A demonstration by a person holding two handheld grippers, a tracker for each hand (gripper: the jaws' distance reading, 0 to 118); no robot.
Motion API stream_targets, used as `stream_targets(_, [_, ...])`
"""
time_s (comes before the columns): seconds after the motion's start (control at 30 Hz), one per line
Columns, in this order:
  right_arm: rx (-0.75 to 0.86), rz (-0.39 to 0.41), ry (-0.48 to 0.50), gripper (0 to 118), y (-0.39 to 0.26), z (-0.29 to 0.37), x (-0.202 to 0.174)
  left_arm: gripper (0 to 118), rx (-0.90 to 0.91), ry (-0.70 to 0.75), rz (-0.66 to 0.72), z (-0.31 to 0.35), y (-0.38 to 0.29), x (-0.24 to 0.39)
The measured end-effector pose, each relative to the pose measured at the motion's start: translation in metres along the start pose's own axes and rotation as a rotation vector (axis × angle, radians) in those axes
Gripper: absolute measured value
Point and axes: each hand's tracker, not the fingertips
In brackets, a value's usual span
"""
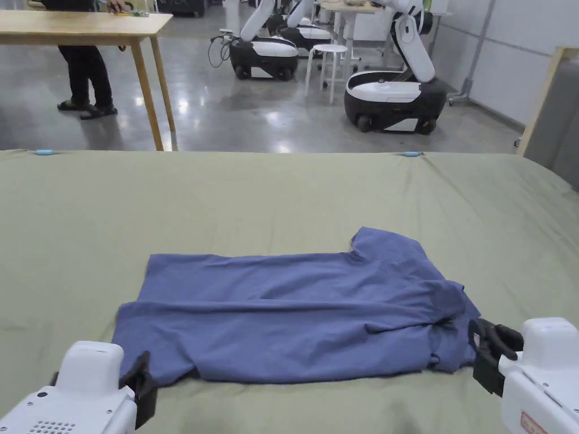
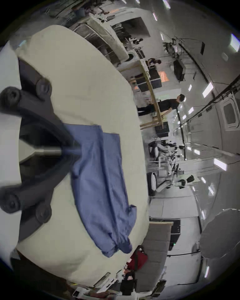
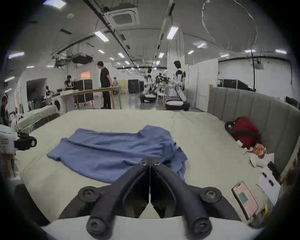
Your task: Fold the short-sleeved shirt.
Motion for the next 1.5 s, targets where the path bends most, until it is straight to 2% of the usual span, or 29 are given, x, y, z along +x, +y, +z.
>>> stream_targets(0.03, [0.004,-0.003,0.015,1,-0.003,0.004,0.000,0,-0.060,0.014,0.001,-0.002,-0.005,-0.001])
stream_targets(0.1, [-0.022,-0.017,0.057,1,-0.003,0.004,0.001,0,-0.069,-0.051,0.032,-0.002,-0.010,-0.008])
stream_targets(0.2, [-0.016,-0.006,0.039,1,-0.005,0.008,0.004,0,-0.125,-0.015,0.043,-0.021,-0.019,-0.024])
stream_targets(0.33, [-0.043,-0.019,0.036,1,-0.008,0.003,0.013,0,-0.254,-0.043,0.145,-0.051,-0.025,-0.050])
stream_targets(0.37, [-0.055,-0.018,0.036,1,-0.009,0.000,0.013,9,-0.284,-0.047,0.147,-0.061,-0.027,-0.053])
stream_targets(0.4, [-0.067,-0.020,0.035,1,-0.011,-0.004,0.016,36,-0.310,-0.046,0.146,-0.067,-0.024,-0.052])
stream_targets(0.47, [-0.091,-0.020,0.029,1,-0.014,-0.010,0.022,113,-0.328,-0.012,0.131,-0.088,-0.024,-0.055])
stream_targets(0.5, [-0.106,-0.024,0.023,1,-0.015,-0.014,0.023,115,-0.356,0.016,0.128,-0.102,-0.025,-0.058])
stream_targets(0.63, [-0.169,-0.049,-0.007,1,-0.022,-0.031,0.039,113,-0.368,0.058,0.118,-0.129,-0.009,-0.063])
stream_targets(0.77, [-0.239,-0.086,-0.053,1,-0.027,-0.057,0.056,102,-0.434,0.059,0.093,-0.148,0.007,-0.042])
stream_targets(0.8, [-0.266,-0.097,-0.061,1,-0.028,-0.068,0.059,88,-0.454,0.056,0.073,-0.147,0.008,-0.037])
stream_targets(0.83, [-0.302,-0.104,-0.069,7,-0.028,-0.078,0.062,77,-0.449,0.025,0.081,-0.146,0.009,-0.033])
stream_targets(0.87, [-0.344,-0.112,-0.077,27,-0.028,-0.092,0.064,67,-0.427,0.019,0.088,-0.140,0.012,-0.026])
stream_targets(0.9, [-0.367,-0.103,-0.083,71,-0.028,-0.102,0.063,51,-0.411,0.017,0.068,-0.135,0.015,-0.020])
stream_targets(0.93, [-0.387,-0.095,-0.077,101,-0.030,-0.117,0.064,40,-0.426,-0.018,0.055,-0.158,0.000,-0.030])
stream_targets(0.97, [-0.401,-0.091,-0.063,113,-0.032,-0.128,0.064,31,-0.418,-0.020,0.042,-0.166,-0.004,-0.034])
stream_targets(1.0, [-0.392,-0.101,-0.057,115,-0.033,-0.140,0.064,22,-0.417,-0.020,0.038,-0.171,-0.006,-0.036])
stream_targets(1.07, [-0.443,-0.127,-0.050,115,-0.034,-0.162,0.065,17,-0.391,-0.011,0.016,-0.170,-0.008,-0.033])
stream_targets(1.1, [-0.459,-0.138,-0.064,110,-0.033,-0.171,0.066,15,-0.389,-0.008,0.016,-0.170,-0.009,-0.032])
stream_targets(1.13, [-0.478,-0.161,-0.057,93,-0.033,-0.177,0.068,14,-0.388,-0.009,0.012,-0.171,-0.010,-0.034])
stream_targets(1.2, [-0.506,-0.186,-0.046,17,-0.033,-0.182,0.073,14,-0.379,-0.010,0.003,-0.169,-0.009,-0.035])
stream_targets(1.23, [-0.493,-0.182,-0.047,15,-0.032,-0.179,0.073,13,-0.375,-0.013,0.004,-0.169,-0.009,-0.037])
stream_targets(1.27, [-0.455,-0.191,-0.007,13,-0.028,-0.173,0.071,13,-0.369,-0.012,0.009,-0.166,-0.008,-0.039])
stream_targets(1.4, [-0.430,-0.150,0.012,13,-0.007,-0.144,0.065,12,-0.295,-0.014,0.035,-0.129,0.014,-0.034])
stream_targets(1.5, [-0.355,-0.179,0.047,13,0.014,-0.107,0.071,12,-0.229,-0.036,0.047,-0.084,0.042,-0.027])
